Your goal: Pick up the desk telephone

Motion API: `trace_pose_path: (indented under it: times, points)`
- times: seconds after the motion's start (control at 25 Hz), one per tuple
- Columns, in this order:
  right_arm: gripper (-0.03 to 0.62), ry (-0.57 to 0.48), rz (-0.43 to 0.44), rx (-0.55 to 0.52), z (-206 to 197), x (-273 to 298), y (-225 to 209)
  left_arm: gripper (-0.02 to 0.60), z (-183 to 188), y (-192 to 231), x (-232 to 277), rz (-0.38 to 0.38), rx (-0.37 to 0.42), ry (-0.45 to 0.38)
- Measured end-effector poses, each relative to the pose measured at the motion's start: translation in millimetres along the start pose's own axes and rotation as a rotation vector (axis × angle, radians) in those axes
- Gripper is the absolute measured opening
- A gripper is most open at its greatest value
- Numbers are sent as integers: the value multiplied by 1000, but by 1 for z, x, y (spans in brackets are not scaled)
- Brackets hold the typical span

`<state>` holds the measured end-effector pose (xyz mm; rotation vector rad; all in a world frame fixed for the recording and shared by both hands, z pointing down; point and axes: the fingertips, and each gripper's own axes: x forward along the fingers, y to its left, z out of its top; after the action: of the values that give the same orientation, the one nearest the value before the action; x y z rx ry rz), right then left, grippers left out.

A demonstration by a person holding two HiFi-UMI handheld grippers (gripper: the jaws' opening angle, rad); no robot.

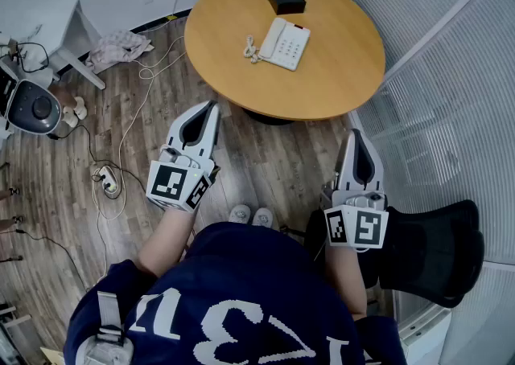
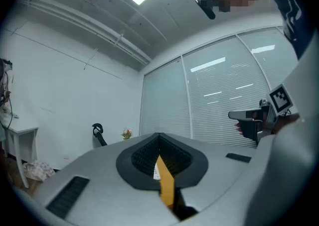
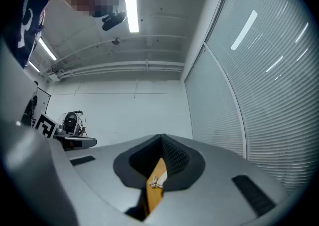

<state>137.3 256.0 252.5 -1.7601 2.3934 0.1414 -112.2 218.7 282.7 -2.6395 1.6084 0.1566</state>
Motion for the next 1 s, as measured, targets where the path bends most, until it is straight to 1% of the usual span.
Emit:
trace_pose_path:
  times: [0.16, 0.28, 0.36, 0.48, 0.56, 0.68, 0.8, 0.92, 1.0]
  points:
    - [20, -37, -27, 5, 5, -5, -5, 5, 0, -3, 2, 0, 6, 3]
    - [20, -47, -28, 2, 7, -6, -7, 5, -1, -6, 3, 1, 5, 5]
    - [20, -63, -29, 19, 9, -7, -10, 5, -1, -6, 3, 11, 4, 9]
    - [21, -126, -42, 64, 20, -12, -20, 5, 0, -7, 4, 28, 8, 11]
    - [21, -136, -30, 75, 23, -12, -23, 5, 3, -9, 5, 38, 13, 6]
    - [21, -118, 6, 82, 19, -8, -25, 5, 5, -11, 5, 57, 22, -1]
    - [21, -116, 20, 87, 16, -7, -28, 5, 1, -11, 3, 74, 27, -1]
    - [21, -137, 28, 81, 17, -5, -31, 5, -5, -9, 6, 88, 9, 7]
    - [21, -132, 35, 76, 14, 2, -33, 5, -7, -7, 12, 90, 7, 9]
